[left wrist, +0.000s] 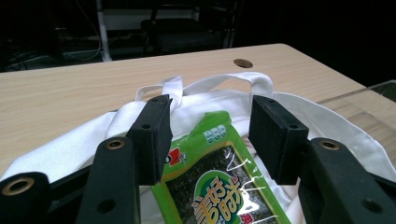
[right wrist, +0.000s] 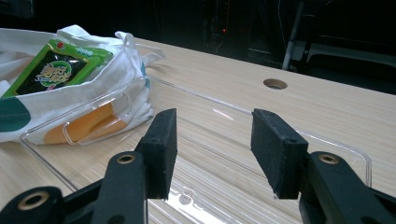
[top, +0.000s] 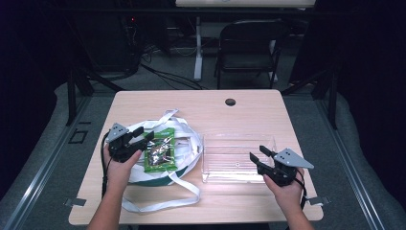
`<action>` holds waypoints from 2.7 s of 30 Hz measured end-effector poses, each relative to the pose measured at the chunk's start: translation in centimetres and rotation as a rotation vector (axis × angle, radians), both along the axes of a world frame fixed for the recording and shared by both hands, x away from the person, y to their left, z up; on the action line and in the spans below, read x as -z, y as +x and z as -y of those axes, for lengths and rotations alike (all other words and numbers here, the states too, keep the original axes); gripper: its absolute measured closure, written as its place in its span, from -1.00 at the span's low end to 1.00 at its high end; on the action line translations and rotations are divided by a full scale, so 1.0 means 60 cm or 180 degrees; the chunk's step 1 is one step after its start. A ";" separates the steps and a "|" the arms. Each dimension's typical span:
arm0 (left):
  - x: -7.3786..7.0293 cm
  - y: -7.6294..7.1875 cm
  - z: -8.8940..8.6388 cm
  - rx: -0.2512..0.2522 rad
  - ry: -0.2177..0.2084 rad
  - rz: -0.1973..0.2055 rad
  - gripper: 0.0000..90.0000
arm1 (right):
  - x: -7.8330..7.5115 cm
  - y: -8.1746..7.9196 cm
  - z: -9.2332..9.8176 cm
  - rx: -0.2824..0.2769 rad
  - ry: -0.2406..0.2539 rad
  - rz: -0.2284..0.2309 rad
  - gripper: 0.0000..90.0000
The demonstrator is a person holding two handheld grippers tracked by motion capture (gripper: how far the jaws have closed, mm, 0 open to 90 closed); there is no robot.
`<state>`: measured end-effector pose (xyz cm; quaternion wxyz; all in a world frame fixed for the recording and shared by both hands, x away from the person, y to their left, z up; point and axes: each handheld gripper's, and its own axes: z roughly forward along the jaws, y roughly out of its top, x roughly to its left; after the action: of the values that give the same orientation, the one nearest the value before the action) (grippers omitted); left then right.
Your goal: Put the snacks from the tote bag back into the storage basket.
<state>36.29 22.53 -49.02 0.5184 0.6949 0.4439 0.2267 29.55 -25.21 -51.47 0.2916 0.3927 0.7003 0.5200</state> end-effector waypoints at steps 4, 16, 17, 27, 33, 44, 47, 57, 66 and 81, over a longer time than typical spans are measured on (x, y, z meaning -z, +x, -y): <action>0.001 0.008 -0.007 -0.0092 -0.0068 -0.0046 0.07 | 0.002 -0.003 0.003 0.0004 -0.0030 -0.0001 0.12; -0.001 0.006 -0.019 -0.0136 -0.0099 -0.0064 0.05 | 0.001 -0.001 -0.001 -0.0013 -0.0048 0.0010 0.05; -0.001 0.006 -0.019 -0.0136 -0.0099 -0.0064 0.04 | 0.001 -0.001 -0.002 -0.0046 -0.0037 0.0008 0.03; -0.003 0.001 -0.030 -0.0103 -0.0144 -0.0138 -0.04 | -0.004 -0.002 -0.009 -0.0025 -0.0097 0.0058 0.03; 0.001 0.004 -0.038 -0.0127 -0.0202 -0.0242 -0.04 | -0.004 -0.001 -0.008 -0.0038 -0.0088 0.0042 0.04; 0.011 0.014 -0.047 -0.0150 -0.0292 -0.0606 -0.09 | -0.003 -0.001 -0.009 -0.0059 -0.0076 0.0027 0.04; 0.014 0.016 -0.045 -0.0157 -0.0286 -0.0680 -0.10 | -0.003 -0.001 -0.009 -0.0058 -0.0077 0.0023 0.04; 0.024 0.025 -0.038 -0.0125 -0.0282 -0.0984 -0.15 | -0.003 -0.002 -0.009 -0.0062 -0.0100 0.0005 0.04; 0.030 0.031 -0.033 -0.0113 -0.0231 -0.1200 -0.15 | -0.002 -0.003 -0.010 -0.0068 -0.0086 0.0003 0.04; 0.041 0.043 -0.026 -0.0081 -0.0189 -0.1488 -0.22 | -0.002 -0.009 -0.005 -0.0042 -0.0117 0.0002 0.04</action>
<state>38.89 24.06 -51.50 0.4187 0.7073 0.5670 0.0529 29.04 -24.92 -51.33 0.2955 0.3825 0.7123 0.5090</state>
